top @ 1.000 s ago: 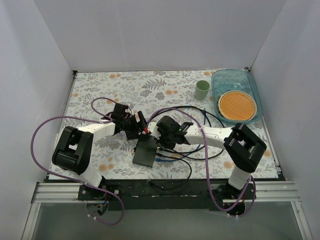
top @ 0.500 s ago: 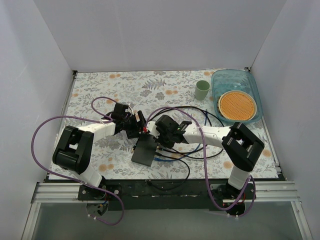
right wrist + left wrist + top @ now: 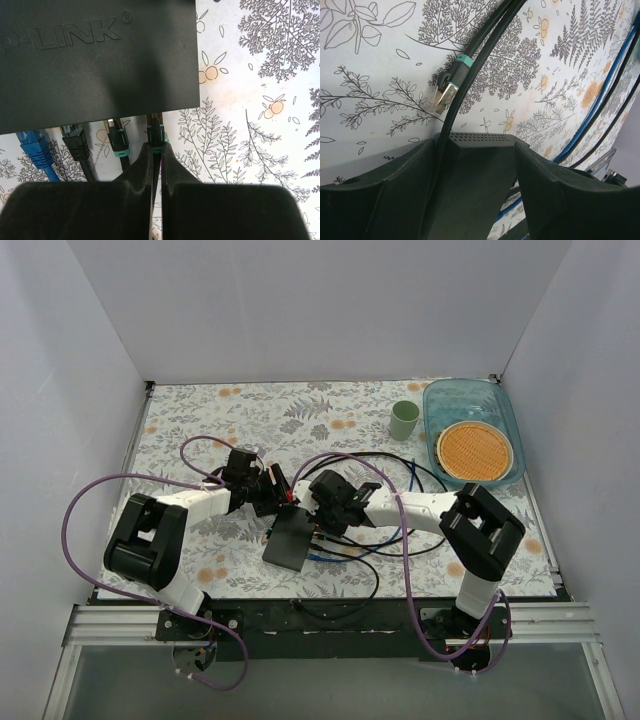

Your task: Insert the plug into the switch port

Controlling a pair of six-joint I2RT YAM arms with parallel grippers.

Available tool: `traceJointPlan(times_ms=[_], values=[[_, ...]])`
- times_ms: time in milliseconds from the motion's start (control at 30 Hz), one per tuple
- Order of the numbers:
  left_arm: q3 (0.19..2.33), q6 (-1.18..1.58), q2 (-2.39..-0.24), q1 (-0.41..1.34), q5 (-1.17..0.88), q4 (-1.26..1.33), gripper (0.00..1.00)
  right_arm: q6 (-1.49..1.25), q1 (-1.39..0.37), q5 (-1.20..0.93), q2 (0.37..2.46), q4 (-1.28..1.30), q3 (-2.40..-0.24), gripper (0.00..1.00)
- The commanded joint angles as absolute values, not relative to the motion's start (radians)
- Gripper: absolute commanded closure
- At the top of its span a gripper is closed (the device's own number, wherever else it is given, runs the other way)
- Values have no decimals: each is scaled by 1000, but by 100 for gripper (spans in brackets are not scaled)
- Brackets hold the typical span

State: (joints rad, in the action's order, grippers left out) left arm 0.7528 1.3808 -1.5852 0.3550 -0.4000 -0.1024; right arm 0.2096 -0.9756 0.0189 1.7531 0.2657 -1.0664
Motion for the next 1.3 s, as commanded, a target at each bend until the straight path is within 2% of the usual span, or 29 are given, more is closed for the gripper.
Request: traceJointPlan(times_ms=[0,400,533,800,900,933,1000,1033,1100,1133,1267], values=[[721,1485,-1528,456,-607,-74,40,172,-994,-23,1767,-136,-1189,99],[710,1506,-1508,494,-591,-61,40,155,-994,-35,1789,-147,-1258,99],[739,1491,-1520,494,-545,-104,38,149,-994,-6,1755,-149,-1200,99],[834,1482,-1542,456,-433,-195,26,117,-992,106,1678,-109,-1100,99],[876,1471,-1548,419,-379,-258,21,92,-992,179,1663,-49,-1089,88],[891,1468,-1543,410,-368,-270,19,87,-992,222,1657,-40,-1083,79],[897,1460,-1532,381,-338,-296,16,74,-988,256,1638,-22,-1066,70],[899,1456,-1517,368,-336,-299,14,72,-985,274,1634,-14,-1062,61],[897,1451,-1503,338,-328,-308,12,63,-980,293,1623,-2,-1057,52],[900,1448,-1496,328,-324,-310,10,60,-980,316,1618,-2,-1057,45],[916,1428,-1432,298,-298,-330,5,45,-980,367,1574,52,-1049,33]])
